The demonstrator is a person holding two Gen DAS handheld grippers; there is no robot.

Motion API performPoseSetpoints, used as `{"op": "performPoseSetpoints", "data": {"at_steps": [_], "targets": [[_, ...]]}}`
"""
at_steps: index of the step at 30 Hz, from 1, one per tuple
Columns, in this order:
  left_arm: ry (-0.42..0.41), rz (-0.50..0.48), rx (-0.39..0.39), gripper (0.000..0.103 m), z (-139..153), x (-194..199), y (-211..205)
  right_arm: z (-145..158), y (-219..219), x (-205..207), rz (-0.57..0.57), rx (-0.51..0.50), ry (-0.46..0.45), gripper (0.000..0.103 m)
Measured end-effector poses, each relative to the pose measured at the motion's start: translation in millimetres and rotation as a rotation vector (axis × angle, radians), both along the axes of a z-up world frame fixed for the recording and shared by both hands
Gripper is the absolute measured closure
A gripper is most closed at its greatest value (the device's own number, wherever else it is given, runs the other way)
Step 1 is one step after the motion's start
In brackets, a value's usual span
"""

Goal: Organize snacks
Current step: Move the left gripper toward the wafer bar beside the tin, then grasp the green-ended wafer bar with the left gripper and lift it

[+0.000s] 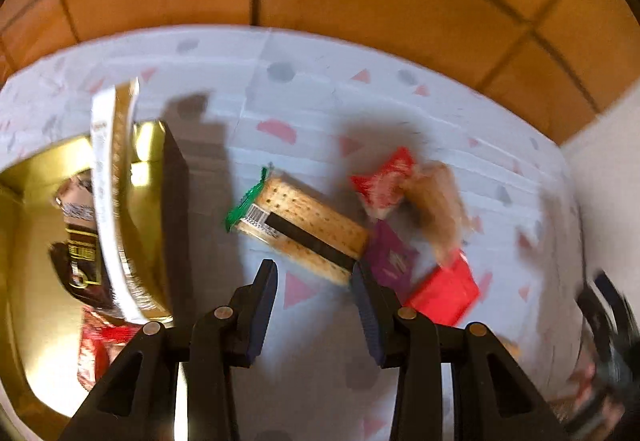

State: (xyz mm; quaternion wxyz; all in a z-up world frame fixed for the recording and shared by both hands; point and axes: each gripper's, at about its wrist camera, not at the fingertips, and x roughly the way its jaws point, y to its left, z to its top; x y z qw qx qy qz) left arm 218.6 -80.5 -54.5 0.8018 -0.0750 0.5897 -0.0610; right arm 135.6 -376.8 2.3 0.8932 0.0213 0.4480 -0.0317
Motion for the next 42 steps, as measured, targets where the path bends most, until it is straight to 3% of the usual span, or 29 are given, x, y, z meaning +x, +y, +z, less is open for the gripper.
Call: {"op": "performPoseSetpoints", "data": {"at_steps": [3,6,9,12,17,21,27,29,31,33,36,38,42], "targets": [[0.06,0.059,-0.02,0.064,-19.6,16.5,-1.8,1.2,0.0,-0.5,0.005,0.003,-0.005,0.0],[0.041,0.118,0.005,0.062,-24.0,28.2,-3.0,3.3,-1.8,-0.9,0.004,0.017,-0.013,0.0],[0.029,0.114,0.007,0.051,-25.2,37.6,-7.1,4.7,-3.0,-1.2,0.006,0.036,-0.02,0.0],[0.013,0.103,0.076,0.048,-27.7,43.8,-15.1,3.7,-1.0,-0.3,0.015,0.039,-0.012,0.0],[-0.039,-0.006,0.269,0.041,-36.7,46.3,-38.1,3.7,2.5,-0.2,0.038,0.039,-0.012,0.0],[-0.093,-0.091,0.335,0.041,-41.7,33.3,-45.1,4.0,2.9,0.3,0.039,0.04,-0.009,0.0],[-0.14,-0.25,0.298,0.044,-38.3,-6.3,-52.3,4.1,-0.6,0.6,0.025,0.047,-0.009,0.0],[-0.143,-0.325,0.249,0.044,-36.3,-22.3,-56.1,3.4,0.4,1.3,0.027,0.043,-0.006,0.0],[-0.124,-0.398,0.147,0.045,-31.3,-36.9,-58.0,2.3,1.5,1.9,0.029,0.035,0.001,0.0],[-0.095,-0.416,0.098,0.047,-28.1,-43.7,-57.6,0.1,1.8,2.8,0.026,0.026,0.01,0.0],[-0.08,-0.344,0.061,0.047,-19.0,-48.8,-43.4,-2.3,0.4,3.4,0.017,0.02,0.02,0.0],[-0.065,-0.235,0.049,0.047,-12.1,-47.9,-29.8,-3.7,-1.4,3.7,0.008,0.017,0.024,0.0],[0.03,-0.093,0.001,0.048,-26.5,-36.6,-12.3,-4.8,-3.8,3.9,-0.009,0.014,0.032,0.0]]}}
